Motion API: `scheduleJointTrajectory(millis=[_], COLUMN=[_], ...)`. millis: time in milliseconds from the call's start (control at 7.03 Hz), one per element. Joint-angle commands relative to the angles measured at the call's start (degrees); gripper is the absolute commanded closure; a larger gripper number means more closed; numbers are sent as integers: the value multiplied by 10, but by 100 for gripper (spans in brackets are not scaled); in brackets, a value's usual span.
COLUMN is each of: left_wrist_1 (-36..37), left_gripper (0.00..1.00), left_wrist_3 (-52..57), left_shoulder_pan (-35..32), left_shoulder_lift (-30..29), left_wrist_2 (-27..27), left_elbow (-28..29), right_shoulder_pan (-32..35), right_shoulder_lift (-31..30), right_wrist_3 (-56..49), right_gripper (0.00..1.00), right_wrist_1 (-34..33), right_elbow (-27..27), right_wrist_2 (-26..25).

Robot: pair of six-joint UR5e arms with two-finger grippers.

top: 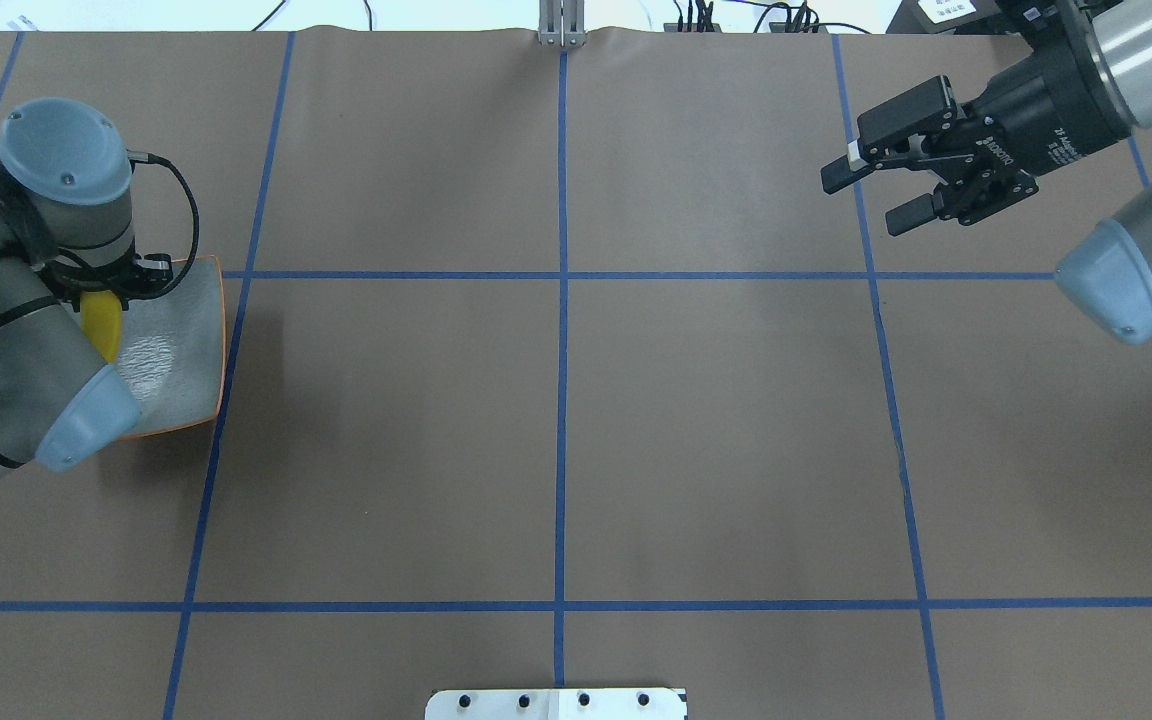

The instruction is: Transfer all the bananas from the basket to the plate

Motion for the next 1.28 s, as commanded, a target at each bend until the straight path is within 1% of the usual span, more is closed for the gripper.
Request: scheduleJointTrajectory(millis=[0, 142, 285, 427, 569, 712, 854, 996, 1139], left_wrist_1=[-26, -45, -46, -45, -42, -41, -40, -40, -40], left_gripper=[0, 0, 0, 0, 0, 0, 0, 0, 0], left_wrist_3=[-11, -25, -16, 10, 41, 70, 93, 94, 93], left_shoulder_pan=[9, 7, 3, -18, -49, -77, -100, -109, -109], left_shoulder_lift=[-3, -1, 0, -3, -3, -3, -5, -11, -13], left_wrist_2=[23, 23, 23, 18, -13, -50, -79, -110, -114], left_elbow=[15, 13, 7, -12, -33, -41, -47, -55, -59], right_shoulder_pan=[1, 2, 5, 13, 36, 58, 93, 138, 167], right_shoulder_lift=[-1, -1, -1, -5, -15, -43, -94, -132, -151], right_wrist_3=[-5, -8, -8, -8, -22, -66, -141, -194, -199], right_gripper=[0, 0, 0, 0, 0, 0, 0, 1, 2], right_wrist_1=[0, 0, -1, 0, -2, -5, -6, -7, -8], right_elbow=[-2, -2, -2, -2, -1, -2, -8, -29, -49], right_wrist_2=[0, 0, 0, 3, 5, 8, 9, 10, -6])
